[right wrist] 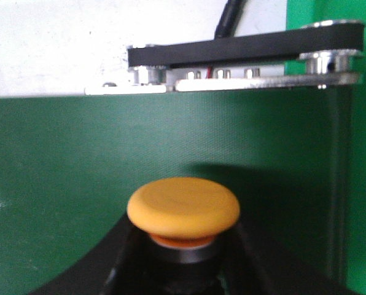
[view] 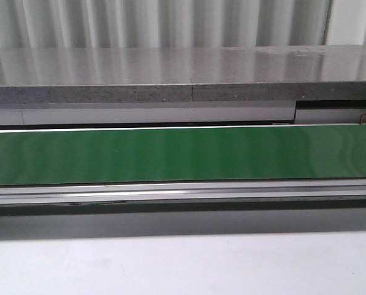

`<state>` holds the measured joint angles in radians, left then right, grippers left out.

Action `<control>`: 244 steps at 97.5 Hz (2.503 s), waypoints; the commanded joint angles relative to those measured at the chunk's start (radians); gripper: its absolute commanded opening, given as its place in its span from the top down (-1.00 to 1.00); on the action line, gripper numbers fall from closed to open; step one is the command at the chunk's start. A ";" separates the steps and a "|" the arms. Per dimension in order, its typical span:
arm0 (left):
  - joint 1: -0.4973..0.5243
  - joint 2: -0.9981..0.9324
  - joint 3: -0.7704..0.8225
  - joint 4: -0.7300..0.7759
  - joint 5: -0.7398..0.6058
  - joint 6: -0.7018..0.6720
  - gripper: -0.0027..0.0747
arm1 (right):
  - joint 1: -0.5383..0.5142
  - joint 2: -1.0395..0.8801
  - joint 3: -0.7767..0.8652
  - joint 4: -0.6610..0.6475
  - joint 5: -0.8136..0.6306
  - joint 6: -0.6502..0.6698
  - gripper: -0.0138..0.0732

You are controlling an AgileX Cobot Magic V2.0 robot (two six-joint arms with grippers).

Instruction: Move button from right to left

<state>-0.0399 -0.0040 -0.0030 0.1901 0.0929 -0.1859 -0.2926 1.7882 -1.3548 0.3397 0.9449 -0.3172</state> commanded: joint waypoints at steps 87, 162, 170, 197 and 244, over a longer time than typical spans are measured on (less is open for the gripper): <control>-0.008 -0.035 0.026 0.000 -0.079 -0.007 0.98 | 0.019 -0.104 -0.023 0.040 -0.074 -0.009 -0.77; -0.008 -0.035 0.026 0.000 -0.079 -0.007 0.98 | 0.217 -1.074 0.461 -0.052 -0.309 -0.053 -0.68; -0.008 -0.035 0.026 0.000 -0.079 -0.007 0.98 | 0.217 -1.160 0.545 -0.052 -0.335 -0.052 -0.68; -0.008 -0.035 0.026 0.000 -0.079 -0.007 0.98 | 0.217 -1.345 0.729 -0.052 -0.357 -0.052 -0.66; -0.008 -0.035 0.026 0.000 -0.079 -0.007 0.98 | 0.217 -1.366 0.755 -0.046 -0.382 -0.052 0.84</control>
<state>-0.0399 -0.0040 -0.0030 0.1901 0.0929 -0.1859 -0.0764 0.4194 -0.5763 0.2840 0.6423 -0.3600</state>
